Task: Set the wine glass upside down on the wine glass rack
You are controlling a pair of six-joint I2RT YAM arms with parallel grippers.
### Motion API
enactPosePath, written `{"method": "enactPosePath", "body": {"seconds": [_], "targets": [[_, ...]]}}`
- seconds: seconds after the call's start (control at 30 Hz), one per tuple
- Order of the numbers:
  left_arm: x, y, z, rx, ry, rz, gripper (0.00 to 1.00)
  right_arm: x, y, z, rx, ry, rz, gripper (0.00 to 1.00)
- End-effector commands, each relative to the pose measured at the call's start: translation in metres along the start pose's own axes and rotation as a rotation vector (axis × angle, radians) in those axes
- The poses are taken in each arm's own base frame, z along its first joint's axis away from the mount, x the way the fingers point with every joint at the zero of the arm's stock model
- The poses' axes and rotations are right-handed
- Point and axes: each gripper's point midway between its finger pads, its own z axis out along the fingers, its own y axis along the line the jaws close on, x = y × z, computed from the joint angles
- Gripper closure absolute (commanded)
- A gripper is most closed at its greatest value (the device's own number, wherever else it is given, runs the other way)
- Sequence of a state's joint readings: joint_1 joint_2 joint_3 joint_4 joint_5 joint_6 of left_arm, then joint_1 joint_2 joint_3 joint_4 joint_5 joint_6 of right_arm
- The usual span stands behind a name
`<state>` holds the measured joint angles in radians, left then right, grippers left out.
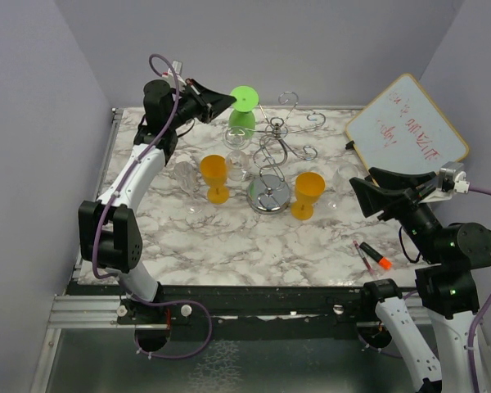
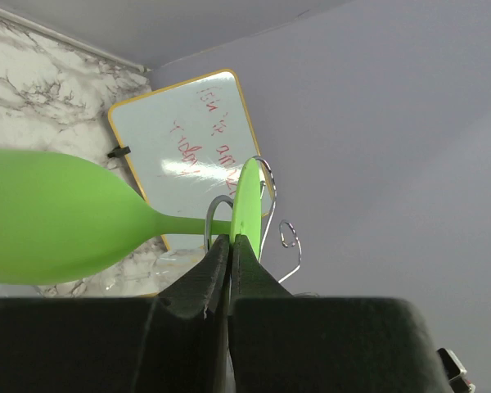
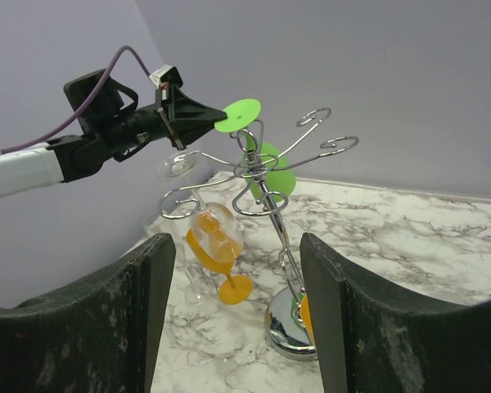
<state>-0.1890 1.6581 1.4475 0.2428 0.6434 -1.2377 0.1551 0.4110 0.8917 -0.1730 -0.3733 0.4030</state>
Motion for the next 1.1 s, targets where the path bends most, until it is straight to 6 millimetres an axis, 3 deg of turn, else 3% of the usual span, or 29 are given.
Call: {"method": "enactPosePath", "body": {"seconds": [0.0,0.13,0.2,0.33,0.6,0.83,0.93,1.07], "targets": [[0.005,-0.003,-0.009,0.005,0.021,0.035,1.00,-0.006,0.001,-0.002,0.007,-0.020,-0.004,0.32],[0.011,0.005,-0.013,-0.025,0.037,0.040,0.97,-0.006,0.001,-0.001,0.007,-0.020,-0.002,0.32],[0.014,0.007,-0.015,-0.029,0.044,0.037,0.88,-0.005,0.001,-0.001,0.007,-0.018,0.000,0.32],[0.018,0.007,-0.018,-0.037,0.056,0.042,0.60,-0.005,0.001,-0.001,0.006,-0.015,0.003,0.32],[0.011,0.000,-0.034,-0.074,0.019,0.117,0.42,-0.006,0.000,-0.003,0.020,-0.014,0.000,0.32],[0.010,-0.008,-0.065,-0.139,-0.022,0.319,0.24,-0.002,-0.005,-0.003,0.047,0.001,0.012,0.32],[0.013,0.000,-0.084,-0.213,-0.029,0.447,0.17,0.002,-0.012,-0.002,0.087,0.027,0.033,0.32],[0.009,0.034,-0.118,-0.437,-0.065,0.579,0.13,0.014,-0.024,0.000,0.149,0.086,0.066,0.33]]}}
